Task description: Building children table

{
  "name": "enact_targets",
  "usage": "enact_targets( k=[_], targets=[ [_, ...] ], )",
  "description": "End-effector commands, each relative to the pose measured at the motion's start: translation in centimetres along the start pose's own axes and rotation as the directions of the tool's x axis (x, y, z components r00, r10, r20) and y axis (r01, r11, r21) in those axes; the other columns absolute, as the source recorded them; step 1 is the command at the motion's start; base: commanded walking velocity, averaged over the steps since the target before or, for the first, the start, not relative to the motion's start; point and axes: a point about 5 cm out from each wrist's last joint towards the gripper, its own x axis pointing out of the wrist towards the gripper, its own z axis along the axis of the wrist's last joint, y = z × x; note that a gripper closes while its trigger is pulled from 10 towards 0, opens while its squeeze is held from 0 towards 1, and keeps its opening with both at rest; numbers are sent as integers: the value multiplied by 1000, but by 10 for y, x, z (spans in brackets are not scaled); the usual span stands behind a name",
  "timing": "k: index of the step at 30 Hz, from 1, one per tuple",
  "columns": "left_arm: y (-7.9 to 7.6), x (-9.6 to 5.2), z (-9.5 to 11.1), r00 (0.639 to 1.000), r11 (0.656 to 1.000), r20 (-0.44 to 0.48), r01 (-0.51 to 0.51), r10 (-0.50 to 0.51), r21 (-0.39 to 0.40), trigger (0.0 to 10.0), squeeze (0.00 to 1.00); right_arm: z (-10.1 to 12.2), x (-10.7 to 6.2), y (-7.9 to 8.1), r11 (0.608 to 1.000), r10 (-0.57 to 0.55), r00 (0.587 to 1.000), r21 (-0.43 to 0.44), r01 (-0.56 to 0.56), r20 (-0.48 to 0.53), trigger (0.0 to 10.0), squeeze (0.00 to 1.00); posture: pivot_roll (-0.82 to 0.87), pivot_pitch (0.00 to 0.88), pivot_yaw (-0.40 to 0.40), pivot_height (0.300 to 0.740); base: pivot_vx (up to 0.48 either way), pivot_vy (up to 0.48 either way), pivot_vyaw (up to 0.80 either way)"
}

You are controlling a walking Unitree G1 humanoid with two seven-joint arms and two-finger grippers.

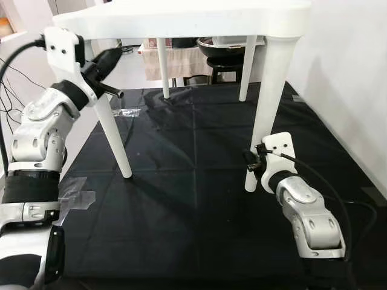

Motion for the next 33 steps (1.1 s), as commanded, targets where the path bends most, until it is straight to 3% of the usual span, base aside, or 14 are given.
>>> enact_targets(
  k=[1, 6, 11, 13, 18, 20, 23, 26, 30, 31, 32, 33],
  targets=[
    [-7, -3, -13, 999, 999, -40, 9, -10, -33, 10000, 0, -1, -4, 2, 999, -5, 1000, 40, 5, 15, 10000, 1000, -55, 0, 51, 740, 0, 0, 0],
    [-18, -13, -28, 996, 998, -85, 10, -16, -68, 10000, 0, -2, -10, 0, 996, -19, 998, 90, 14, 55, 10000, 1000, -62, 0, 48, 740, 0, 0, 0],
    [-24, -21, -35, 993, 996, -113, 8, -18, -89, 10000, 0, -6, -15, -3, 995, -28, 998, 92, 24, 50, 10000, 1000, -68, 0, 49, 740, 0, 0, 0],
    [-33, -31, -47, 988, 994, -155, 8, -25, -110, 10000, 0, -13, -23, -4, 996, -27, 999, 90, 24, 41, 10000, 1000, -85, 0, 51, 740, 0, 0, 0],
    [-43, -40, -61, 979, 992, -197, 17, -42, -128, 10000, 0, -19, -29, -3, 996, -27, 999, 91, 24, 35, 10000, 1000, -95, 0, 53, 740, 0, 0, 0],
    [-59, -52, -78, 964, 989, -258, 35, -71, -144, 10000, 0, -25, -36, 0, 995, -19, 999, 100, 15, 39, 10000, 1000, -101, 0, 51, 740, 0, 0, 0],
    [-68, -58, -88, 954, 987, -287, 42, -85, -154, 10000, 0, -27, -38, 3, 994, -8, 999, 106, 4, 42, 10000, 1000, -103, 0, 50, 740, 0, 0, 0],
    [-90, -71, -104, 934, 981, -341, 45, -109, -191, 10000, 0, -29, -40, 11, 994, 17, 998, 108, -23, 55, 10000, 1000, -99, 0, 46, 740, 0, 0, 0],
    [-100, -77, -110, 924, 978, -366, 36, -111, -208, 10000, 0, -28, -39, 12, 994, 23, 998, 106, -30, 61, 10000, 965, -93, 0, 40, 740, 0, 0, 0],
    [-105, -81, -113, 918, 974, -380, 27, -112, -223, 10000, 0, -28, -38, 12, 994, 20, 998, 102, -27, 62, 10000, 537, -91, 0, 37, 740, 0, 0, 0],
    [-110, -84, -114, 915, 970, -387, 21, -116, -241, 10000, 0, -29, -38, 11, 995, 18, 998, 99, -24, 61, 10000, 369, -91, 0, 34, 740, 0, 0, 0],
    [-116, -89, -116, 911, 966, -397, 2, -108, -258, 10000, 0, -29, -37, 9, 995, 15, 998, 94, -21, 61, 10000, 31, -90, 0, 32, 740, 0, 0, 0]
  ],
)
